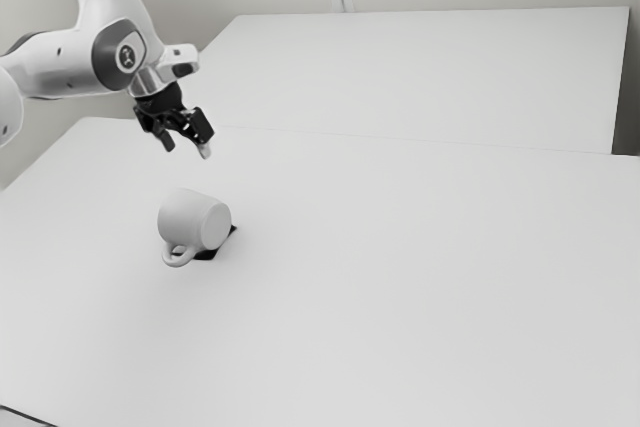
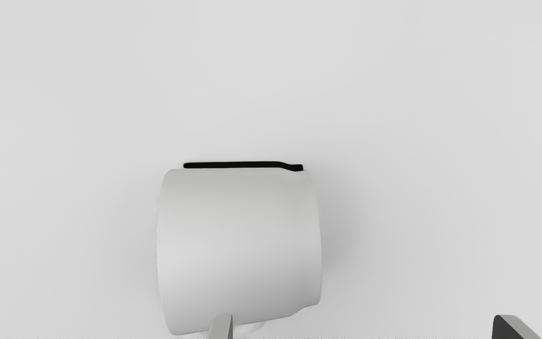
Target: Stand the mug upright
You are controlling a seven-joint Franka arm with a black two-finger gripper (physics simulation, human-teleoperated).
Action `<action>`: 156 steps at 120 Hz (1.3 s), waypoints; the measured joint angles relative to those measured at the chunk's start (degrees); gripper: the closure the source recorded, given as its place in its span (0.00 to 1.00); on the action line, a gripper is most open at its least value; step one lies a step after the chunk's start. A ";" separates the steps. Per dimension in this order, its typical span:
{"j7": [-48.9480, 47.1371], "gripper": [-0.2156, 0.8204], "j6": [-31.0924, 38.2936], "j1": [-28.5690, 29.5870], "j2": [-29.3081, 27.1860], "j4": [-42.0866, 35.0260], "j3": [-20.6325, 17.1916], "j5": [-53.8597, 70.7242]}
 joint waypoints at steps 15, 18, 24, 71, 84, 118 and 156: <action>0.71 0.21 0.13 1.41 -0.35 -0.58 0.52 -0.25; 1.16 0.21 0.20 2.45 -0.08 -0.59 0.53 -0.77; 2.56 0.21 0.28 5.10 0.84 -0.54 0.55 -2.65; 18.81 0.21 -10.78 19.48 15.21 7.01 0.56 -25.40; 22.65 0.21 -16.31 21.69 18.77 10.20 0.63 -31.44; 29.87 0.21 -26.24 23.91 25.28 12.87 0.73 -42.88; 34.66 0.29 -30.11 24.67 26.71 12.64 0.73 -47.46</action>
